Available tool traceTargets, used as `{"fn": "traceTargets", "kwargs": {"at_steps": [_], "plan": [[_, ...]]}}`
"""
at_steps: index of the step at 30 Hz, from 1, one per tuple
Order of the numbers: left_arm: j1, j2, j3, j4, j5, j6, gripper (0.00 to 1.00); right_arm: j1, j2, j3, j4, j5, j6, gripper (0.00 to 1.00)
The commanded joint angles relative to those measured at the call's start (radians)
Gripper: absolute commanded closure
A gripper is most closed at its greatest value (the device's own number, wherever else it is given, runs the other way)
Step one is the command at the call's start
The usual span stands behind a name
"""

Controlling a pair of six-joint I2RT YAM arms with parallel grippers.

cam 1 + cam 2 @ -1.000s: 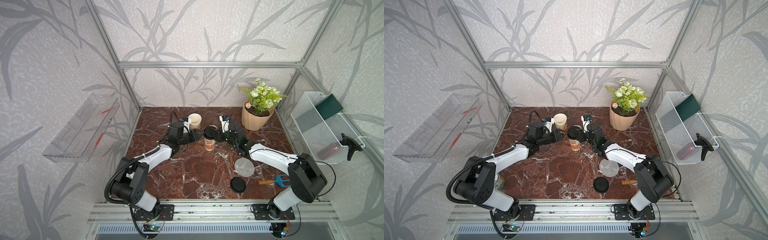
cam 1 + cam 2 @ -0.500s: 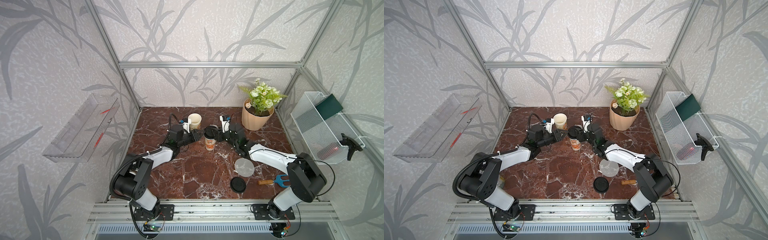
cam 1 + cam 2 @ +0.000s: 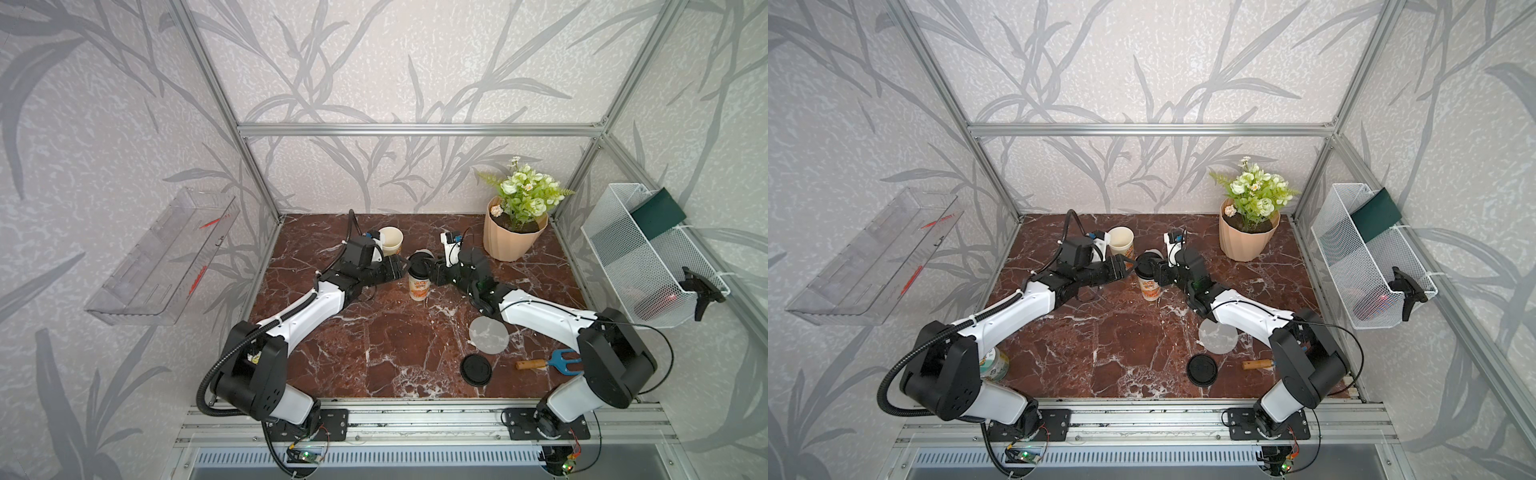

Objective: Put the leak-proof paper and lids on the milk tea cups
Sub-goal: Secure the cup lid on the cup.

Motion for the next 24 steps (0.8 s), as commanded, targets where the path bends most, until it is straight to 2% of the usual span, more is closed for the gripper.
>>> {"fn": "traceTargets", "kwargs": {"at_steps": [1,4,8,17,24], "plan": [[-0.013,0.048,0.039,-0.075,-0.034,0.039,0.36,0.004,0.038,-0.016,-0.282,0.008,-0.024,0.42],[-0.012,0.085,0.05,-0.037,-0.039,0.041,0.31,0.005,0.036,0.001,-0.287,0.0,-0.029,0.42],[-0.011,0.175,0.106,-0.085,-0.028,0.061,0.32,0.005,0.041,0.035,-0.305,-0.015,-0.036,0.42],[0.005,0.223,0.103,-0.099,-0.035,0.078,0.35,-0.043,-0.017,0.15,-0.354,-0.084,-0.044,0.41],[0.01,0.262,0.128,-0.135,-0.02,0.106,0.4,-0.123,-0.064,0.148,-0.284,-0.162,0.012,0.41]]}}
